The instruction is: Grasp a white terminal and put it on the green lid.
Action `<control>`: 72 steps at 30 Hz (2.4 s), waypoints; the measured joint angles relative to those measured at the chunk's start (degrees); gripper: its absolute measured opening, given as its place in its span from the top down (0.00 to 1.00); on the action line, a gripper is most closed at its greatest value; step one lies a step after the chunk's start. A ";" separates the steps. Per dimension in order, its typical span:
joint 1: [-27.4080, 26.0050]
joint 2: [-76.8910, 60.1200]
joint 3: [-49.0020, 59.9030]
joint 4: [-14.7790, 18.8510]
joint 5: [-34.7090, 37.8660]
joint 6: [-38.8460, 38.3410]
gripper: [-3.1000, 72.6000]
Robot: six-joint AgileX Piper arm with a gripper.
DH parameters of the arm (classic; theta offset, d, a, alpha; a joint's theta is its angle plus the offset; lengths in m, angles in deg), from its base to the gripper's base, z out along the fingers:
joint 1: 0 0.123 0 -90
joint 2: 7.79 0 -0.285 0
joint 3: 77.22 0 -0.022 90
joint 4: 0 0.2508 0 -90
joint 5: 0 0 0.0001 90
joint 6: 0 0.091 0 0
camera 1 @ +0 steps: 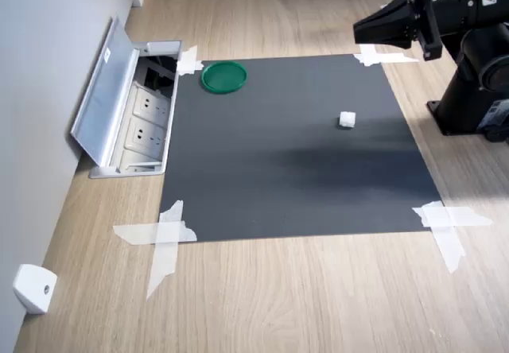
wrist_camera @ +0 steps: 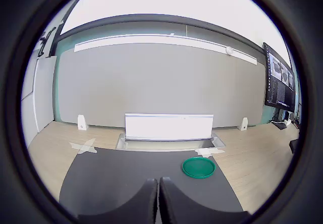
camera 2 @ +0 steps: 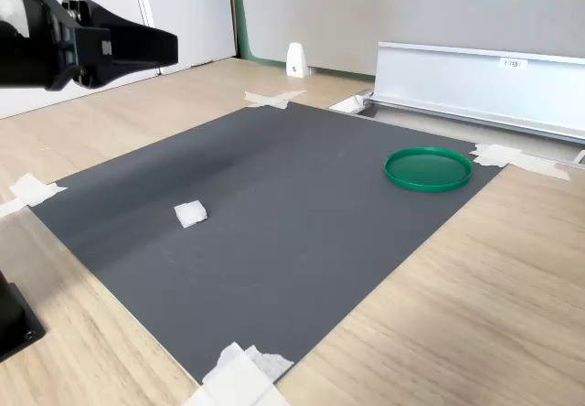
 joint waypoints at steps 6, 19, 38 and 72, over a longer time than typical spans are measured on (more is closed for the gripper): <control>0.00 0.00 0.00 0.05 0.00 0.00 0.97; 0.00 0.00 0.00 0.05 1.08 0.00 0.97; 0.00 20.11 -25.74 -1.41 33.77 -3.02 0.97; 0.00 53.13 -41.23 -6.64 58.07 -63.62 0.08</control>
